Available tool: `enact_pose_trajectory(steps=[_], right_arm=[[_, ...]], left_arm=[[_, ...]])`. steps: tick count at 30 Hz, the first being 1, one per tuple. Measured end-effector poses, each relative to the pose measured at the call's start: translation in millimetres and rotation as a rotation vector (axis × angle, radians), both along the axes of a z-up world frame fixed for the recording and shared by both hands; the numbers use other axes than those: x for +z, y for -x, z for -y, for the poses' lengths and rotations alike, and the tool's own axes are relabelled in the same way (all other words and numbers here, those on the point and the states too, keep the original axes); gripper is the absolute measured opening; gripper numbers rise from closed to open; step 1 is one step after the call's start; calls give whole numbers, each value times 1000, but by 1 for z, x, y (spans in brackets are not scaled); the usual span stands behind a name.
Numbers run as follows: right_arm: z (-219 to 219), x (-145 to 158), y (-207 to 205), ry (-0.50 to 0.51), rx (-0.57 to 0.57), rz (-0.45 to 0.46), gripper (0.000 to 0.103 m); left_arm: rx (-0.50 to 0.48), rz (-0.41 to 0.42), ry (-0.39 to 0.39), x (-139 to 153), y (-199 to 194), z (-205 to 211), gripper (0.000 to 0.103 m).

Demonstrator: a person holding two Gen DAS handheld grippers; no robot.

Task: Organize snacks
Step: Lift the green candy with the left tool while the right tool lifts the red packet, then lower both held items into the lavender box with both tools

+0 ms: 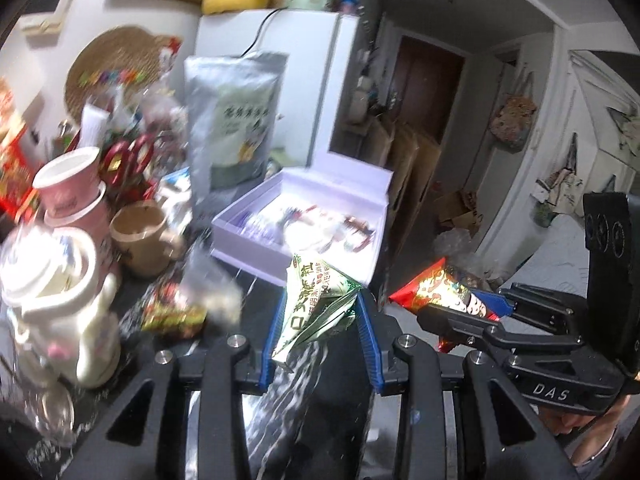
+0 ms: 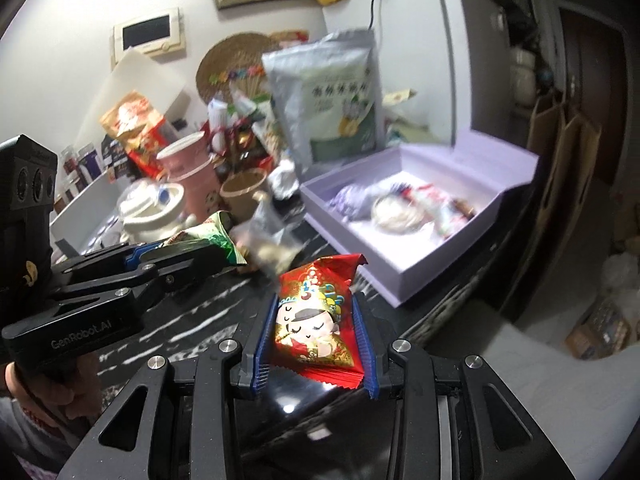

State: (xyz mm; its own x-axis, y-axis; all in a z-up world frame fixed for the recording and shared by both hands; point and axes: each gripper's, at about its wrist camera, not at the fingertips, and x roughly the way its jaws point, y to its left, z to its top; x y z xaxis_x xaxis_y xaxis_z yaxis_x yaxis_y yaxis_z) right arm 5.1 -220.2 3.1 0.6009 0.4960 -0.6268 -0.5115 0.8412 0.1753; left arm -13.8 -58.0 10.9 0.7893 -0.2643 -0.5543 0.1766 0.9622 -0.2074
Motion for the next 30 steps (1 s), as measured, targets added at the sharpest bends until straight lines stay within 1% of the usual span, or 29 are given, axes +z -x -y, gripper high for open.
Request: enact_pose_trajectory(steps=[7,11,14,18,22,30], right_arm=[[22,39,-5,17,-21,120,36],[31,57,-14,7,-35,164,36],[35,68,-22,-3,-40,185,36],[41,81,-37,-8,-53,210,36],[47,95,-52,1,-63,245,36],[57,122,-88,10,-68,300,36]], left_arm=[[-41,84,-11,29,-14,15,35],[-52,128,-24,46,-26,24,35],[-62,159,-28,57,-37,29,35],[-64,176,-29,75,-55,36,35],[-67,215,-59,92,-72,44,35],[-66,253,-87,119,-113,55,35]])
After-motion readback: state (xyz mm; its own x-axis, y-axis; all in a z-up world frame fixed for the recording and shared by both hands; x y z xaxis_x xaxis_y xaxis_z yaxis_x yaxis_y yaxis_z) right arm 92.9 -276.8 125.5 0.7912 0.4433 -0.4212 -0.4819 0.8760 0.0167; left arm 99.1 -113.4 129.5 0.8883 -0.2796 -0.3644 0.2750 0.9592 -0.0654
